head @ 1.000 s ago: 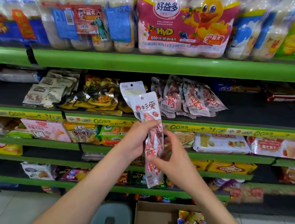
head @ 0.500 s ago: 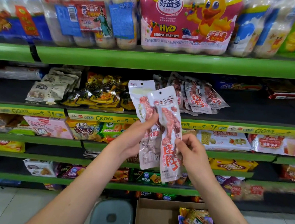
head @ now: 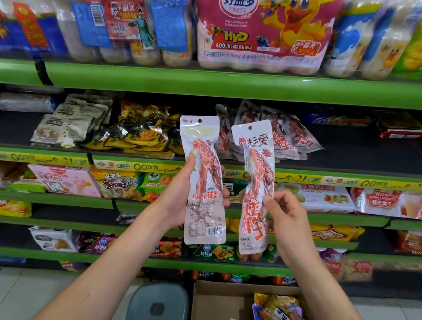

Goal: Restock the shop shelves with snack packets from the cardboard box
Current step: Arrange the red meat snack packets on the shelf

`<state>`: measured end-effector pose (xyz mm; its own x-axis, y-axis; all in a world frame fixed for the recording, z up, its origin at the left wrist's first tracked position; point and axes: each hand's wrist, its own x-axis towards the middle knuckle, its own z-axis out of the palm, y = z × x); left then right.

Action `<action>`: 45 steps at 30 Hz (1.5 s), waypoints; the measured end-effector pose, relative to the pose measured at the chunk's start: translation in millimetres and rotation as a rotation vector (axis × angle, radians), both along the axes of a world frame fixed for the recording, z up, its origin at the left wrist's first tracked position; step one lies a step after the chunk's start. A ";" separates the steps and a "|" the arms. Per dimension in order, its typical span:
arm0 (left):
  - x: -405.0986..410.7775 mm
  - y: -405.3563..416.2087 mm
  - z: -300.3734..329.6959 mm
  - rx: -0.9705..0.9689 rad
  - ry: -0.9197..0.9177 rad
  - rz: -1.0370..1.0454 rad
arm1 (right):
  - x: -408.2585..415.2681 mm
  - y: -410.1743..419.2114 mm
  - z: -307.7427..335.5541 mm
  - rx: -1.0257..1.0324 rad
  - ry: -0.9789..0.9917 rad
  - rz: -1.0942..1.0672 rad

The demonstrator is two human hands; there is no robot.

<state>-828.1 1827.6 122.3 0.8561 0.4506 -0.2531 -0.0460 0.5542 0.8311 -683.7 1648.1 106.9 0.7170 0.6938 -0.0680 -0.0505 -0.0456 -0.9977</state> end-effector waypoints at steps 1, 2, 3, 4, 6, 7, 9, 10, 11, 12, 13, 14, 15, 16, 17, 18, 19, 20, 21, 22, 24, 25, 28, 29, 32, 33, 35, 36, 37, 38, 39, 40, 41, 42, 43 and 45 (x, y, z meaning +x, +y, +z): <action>0.1 -0.9 -0.1 0.016 0.023 -0.004 | -0.2 -0.2 -0.5 0.001 0.001 -0.001; 0.3 -2.0 0.2 0.050 0.056 -0.011 | -0.7 0.0 -0.9 0.005 0.001 -0.001; 0.5 -4.8 1.6 0.108 0.101 -0.022 | -1.5 0.3 -1.2 0.012 -0.001 -0.004; 1.6 -8.4 3.0 0.181 0.160 -0.033 | -2.7 0.9 -1.9 0.017 -0.009 -0.005; 4.8 -14.4 2.4 0.329 0.275 -0.056 | -5.8 2.2 -3.5 0.015 -0.041 -0.004; 7.0 -17.4 3.4 0.385 0.283 -0.062 | -7.7 2.8 -3.5 0.012 -0.054 -0.002; 11.4 -22.3 5.4 0.434 0.237 -0.083 | -11.7 4.3 -2.8 0.016 -0.054 0.005; 13.5 -23.1 4.5 0.435 0.218 -0.079 | -13.3 5.1 -2.4 0.022 -0.050 0.013; 15.0 -23.5 4.1 0.433 0.202 -0.055 | -14.7 5.7 -1.7 0.031 -0.046 0.021; 15.8 -22.7 2.5 0.434 0.184 -0.022 | -15.8 6.0 -0.5 0.040 -0.040 0.029; 16.2 -21.8 1.2 0.438 0.167 0.008 | -16.3 5.9 1.0 0.050 -0.032 0.038; 16.5 -20.8 0.2 0.442 0.161 0.036 | -16.1 5.7 2.1 0.060 -0.023 0.049; 16.2 -20.0 -0.7 0.441 0.162 0.061 | -15.2 5.3 3.0 0.071 -0.006 0.062; 16.1 -19.4 -1.1 0.437 0.167 0.079 | -14.2 5.0 3.7 0.083 0.024 0.075; 15.8 -18.9 -1.2 0.433 0.171 0.088 | -12.8 5.1 3.6 0.097 0.067 0.088; 15.7 -18.1 -1.9 0.433 0.178 0.091 | -11.7 5.6 2.9 0.112 0.114 0.099; 15.5 -17.7 -1.6 0.433 0.184 0.096 | -10.9 6.3 2.4 0.128 0.153 0.109; 15.5 -17.5 -1.2 0.432 0.185 0.099 | -10.5 6.8 2.1 0.141 0.179 0.119; 15.4 -17.5 -0.7 0.429 0.184 0.099 | -10.3 7.3 2.1 0.145 0.194 0.125; 15.1 -17.7 -0.4 0.424 0.181 0.096 | -10.4 7.6 2.2 0.145 0.204 0.129; 14.2 -17.7 -0.3 0.422 0.178 0.099 | -11.0 8.2 2.9 0.143 0.222 0.130; 13.8 -17.5 -0.5 0.427 0.176 0.100 | -11.2 8.7 3.2 0.144 0.231 0.131; 13.5 -16.2 -1.2 0.428 0.173 0.102 | -12.0 10.2 4.0 0.151 0.246 0.138; 13.4 -15.7 -1.1 0.427 0.174 0.102 | -12.4 10.8 4.3 0.151 0.247 0.140; 13.2 -14.4 -1.9 0.426 0.163 0.105 | -12.9 12.4 4.8 0.148 0.251 0.142; 13.3 -14.5 -1.6 0.427 0.161 0.107 | -13.0 12.6 5.2 0.146 0.252 0.141; 13.7 -14.8 -1.6 0.433 0.160 0.109 | -13.1 12.8 6.1 0.146 0.250 0.135; 13.8 -14.8 -1.7 0.433 0.159 0.110 | -13.0 12.9 5.8 0.147 0.248 0.131; 13.7 -14.8 -1.5 0.432 0.158 0.110 | -12.9 12.8 5.3 0.146 0.248 0.129; 13.5 -14.9 -1.5 0.430 0.156 0.111 | -12.9 12.4 4.7 0.145 0.250 0.129; 13.5 -14.9 -1.4 0.429 0.159 0.112 | -12.7 12.1 4.0 0.146 0.253 0.129; 13.9 -14.9 -1.3 0.428 0.161 0.111 | -12.4 12.2 3.4 0.148 0.255 0.130; 14.0 -15.2 -0.6 0.424 0.164 0.110 | -12.1 11.9 3.0 0.149 0.257 0.133; 14.4 -15.8 -0.1 0.419 0.167 0.112 | -12.0 11.9 3.0 0.154 0.260 0.135; 14.6 -16.2 1.0 0.411 0.172 0.120 | -11.7 11.9 3.2 0.160 0.263 0.133; 14.9 -17.2 2.3 0.384 0.170 0.139 | -11.3 12.0 2.1 0.150 0.256 0.108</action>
